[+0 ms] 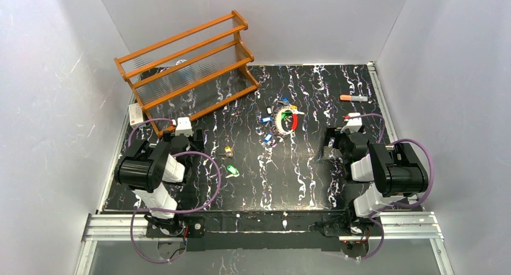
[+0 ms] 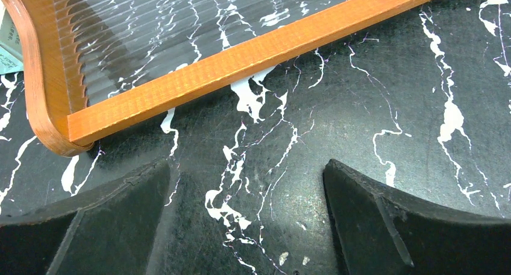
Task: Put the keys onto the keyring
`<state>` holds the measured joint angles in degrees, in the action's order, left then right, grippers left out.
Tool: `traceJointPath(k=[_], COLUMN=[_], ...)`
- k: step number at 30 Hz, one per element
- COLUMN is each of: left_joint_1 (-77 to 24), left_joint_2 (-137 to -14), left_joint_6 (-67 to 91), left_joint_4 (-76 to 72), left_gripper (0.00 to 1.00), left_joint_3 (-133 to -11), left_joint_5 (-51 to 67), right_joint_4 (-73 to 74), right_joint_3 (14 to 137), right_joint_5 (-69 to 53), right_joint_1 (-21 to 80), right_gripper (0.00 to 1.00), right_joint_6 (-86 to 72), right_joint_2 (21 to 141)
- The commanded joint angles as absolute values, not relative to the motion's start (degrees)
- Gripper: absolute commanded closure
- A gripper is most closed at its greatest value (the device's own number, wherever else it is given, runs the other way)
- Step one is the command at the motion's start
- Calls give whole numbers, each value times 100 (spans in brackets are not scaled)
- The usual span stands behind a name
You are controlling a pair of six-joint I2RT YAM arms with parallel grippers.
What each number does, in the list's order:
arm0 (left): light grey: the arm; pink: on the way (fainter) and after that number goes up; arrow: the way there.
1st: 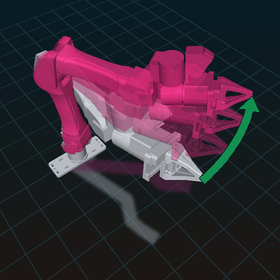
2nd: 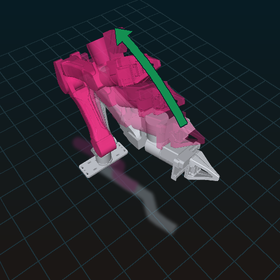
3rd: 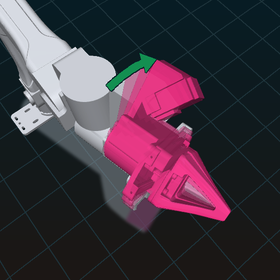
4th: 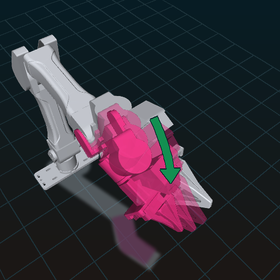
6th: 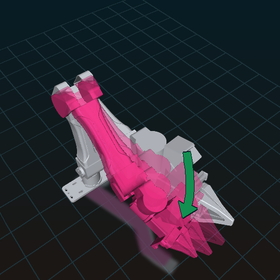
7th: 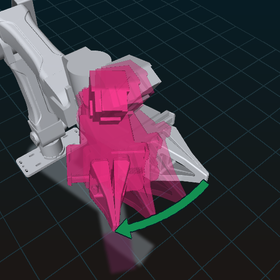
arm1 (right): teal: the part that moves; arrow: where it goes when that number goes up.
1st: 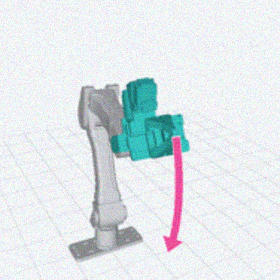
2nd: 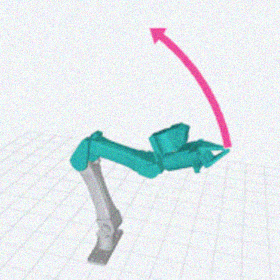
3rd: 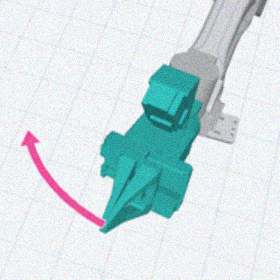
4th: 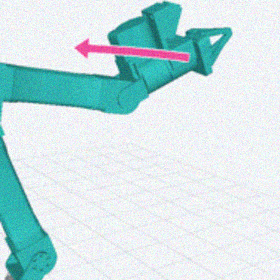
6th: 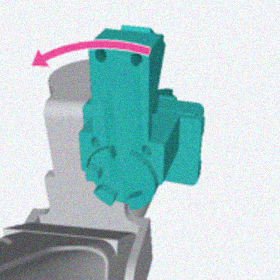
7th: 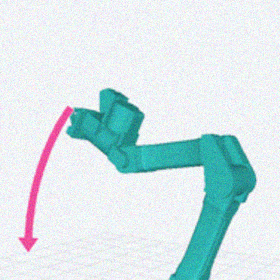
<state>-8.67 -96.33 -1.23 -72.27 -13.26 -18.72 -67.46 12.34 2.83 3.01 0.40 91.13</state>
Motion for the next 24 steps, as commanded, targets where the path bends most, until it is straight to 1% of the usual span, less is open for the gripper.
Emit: traceJointPath(k=[1, 9, 11, 14, 15, 16, 18, 19, 22, 23, 24], left_joint_1=[-819, -817, -826, -835, -835, -831, -830, -826, -826, -826, -826], left_joint_2=[-9589, -9576, -9351, -8153, -7769, -7321, -6823, -6670, -6553, -6600, -6653], left_joint_6=[-94, -90, -104, 32, 370, 803, 1555, 1871, 2702, 2883, 2965], left_joint_4=[-7251, -7258, -7084, -5400, -4811, -4108, -2771, -2113, -485, -136, 257], left_gripper=[2, 2, 2, 2, 2, 2, 2, 2, 2, 2, 2], left_joint_3=[-1431, -1422, -1465, -1798, -2010, -2273, -2798, -3137, -3716, -3845, -3981], left_joint_5=[-1881, -1904, -2043, -1955, -2016, -2053, -1971, -1881, -1796, -1721, -1532], right_joint_4=[-6957, -6961, -6946, -6860, -7011, -6785, -5526, -4690, -2167, -1629, -1460], right_joint_3=[1408, 1412, 1419, 1475, 1413, 1429, 1789, 2053, 2967, 3125, 3160], right_joint_5=[313, 311, 301, 481, 607, 581, 368, 538, 1960, 2195, 2170], right_joint_1=[264, 259, 264, 233, 233, 237, 242, 238, 229, 229, 224], right_gripper=[1, 1, 1, 1, 1, 1, 1, 1, 1, 1, 1], right_joint_6=[44, 44, 44, -184, -198, -202, -179, -577, -3045, -3760, -4048], right_joint_2=[9127, 9124, 9131, 9123, 9046, 8781, 7969, 7588, 6830, 6745, 6701])
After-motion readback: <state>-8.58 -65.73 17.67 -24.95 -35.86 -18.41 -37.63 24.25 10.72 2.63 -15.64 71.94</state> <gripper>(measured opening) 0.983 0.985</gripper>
